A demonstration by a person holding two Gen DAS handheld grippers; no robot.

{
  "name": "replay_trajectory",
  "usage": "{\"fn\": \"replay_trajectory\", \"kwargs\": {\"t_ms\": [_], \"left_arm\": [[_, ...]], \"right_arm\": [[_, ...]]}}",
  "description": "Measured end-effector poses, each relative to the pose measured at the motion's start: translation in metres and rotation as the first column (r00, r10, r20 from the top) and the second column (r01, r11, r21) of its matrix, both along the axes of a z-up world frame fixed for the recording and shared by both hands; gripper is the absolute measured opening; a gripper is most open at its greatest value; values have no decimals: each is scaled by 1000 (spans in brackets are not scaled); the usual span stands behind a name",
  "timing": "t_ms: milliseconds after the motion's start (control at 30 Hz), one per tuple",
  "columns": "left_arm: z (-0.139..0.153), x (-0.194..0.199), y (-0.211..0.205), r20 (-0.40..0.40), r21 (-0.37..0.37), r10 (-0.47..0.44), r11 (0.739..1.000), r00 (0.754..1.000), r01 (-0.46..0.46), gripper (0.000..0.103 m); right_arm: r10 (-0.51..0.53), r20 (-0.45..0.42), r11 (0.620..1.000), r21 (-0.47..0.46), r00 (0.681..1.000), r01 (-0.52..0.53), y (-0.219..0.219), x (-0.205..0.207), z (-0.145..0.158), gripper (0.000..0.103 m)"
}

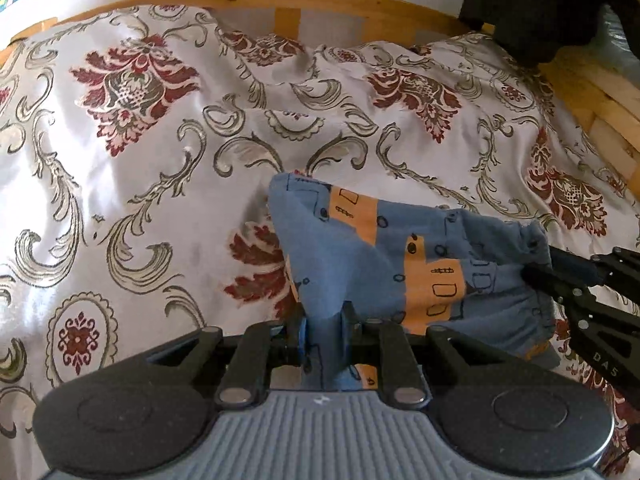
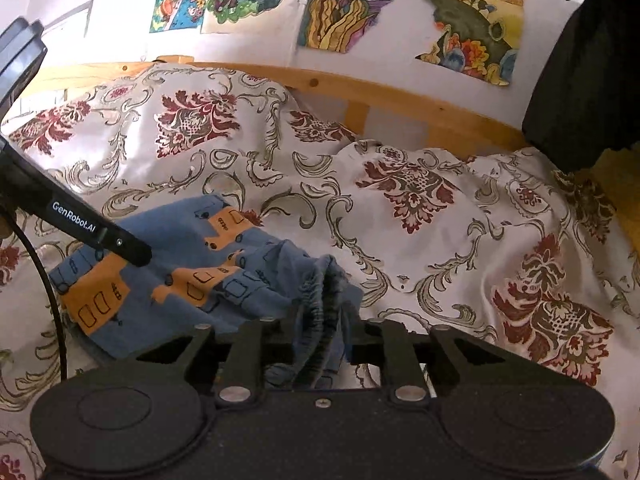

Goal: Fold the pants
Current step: 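Open both grippers and set the folded pants down on the duvet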

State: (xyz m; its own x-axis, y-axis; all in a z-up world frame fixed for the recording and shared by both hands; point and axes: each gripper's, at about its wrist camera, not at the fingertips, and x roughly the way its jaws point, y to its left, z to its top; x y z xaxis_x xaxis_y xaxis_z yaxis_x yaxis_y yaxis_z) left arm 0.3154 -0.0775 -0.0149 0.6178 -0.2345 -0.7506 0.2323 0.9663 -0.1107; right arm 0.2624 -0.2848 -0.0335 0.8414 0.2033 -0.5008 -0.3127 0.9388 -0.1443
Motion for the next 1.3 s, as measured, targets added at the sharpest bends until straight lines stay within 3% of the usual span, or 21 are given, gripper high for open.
{"fn": "replay_trajectory", "kwargs": {"t_ms": [100, 233, 300, 467, 567, 733, 1033, 1300], "left_arm": [[0, -1, 6, -14, -19, -1, 1000, 1000, 0, 26], [4, -11, 16, 0, -23, 57, 998, 998, -57, 57], [7, -17, 21, 15, -12, 80, 997, 997, -79, 63], [21, -47, 34, 48, -6, 176, 984, 983, -176, 90], [34, -71, 40, 85, -34, 231, 973, 969, -229, 99], [51, -121, 39, 149, -67, 281, 960, 948, -273, 103], [64, -204, 22, 269, -42, 216, 976, 939, -213, 103], [59, -240, 20, 278, -62, 216, 976, 936, -207, 103]], "right_arm": [[-12, 14, 1000, 3, 1000, 12, -2, -3, 5, 40], [-28, 21, 999, 23, 999, 28, -5, -9, 11, 67], [-39, 29, 999, 20, 999, 38, -6, -14, 14, 73], [-59, 76, 998, 17, 995, 58, -7, -38, 29, 98], [-85, 92, 995, 50, 992, 81, -10, -57, 40, 102], [-87, 82, 991, 106, 993, 78, -9, -93, 56, 102], [-114, 102, 982, 161, 988, 97, -2, -160, 86, 102], [-221, 29, 951, 227, 975, 209, -3, -212, 79, 102]]}}
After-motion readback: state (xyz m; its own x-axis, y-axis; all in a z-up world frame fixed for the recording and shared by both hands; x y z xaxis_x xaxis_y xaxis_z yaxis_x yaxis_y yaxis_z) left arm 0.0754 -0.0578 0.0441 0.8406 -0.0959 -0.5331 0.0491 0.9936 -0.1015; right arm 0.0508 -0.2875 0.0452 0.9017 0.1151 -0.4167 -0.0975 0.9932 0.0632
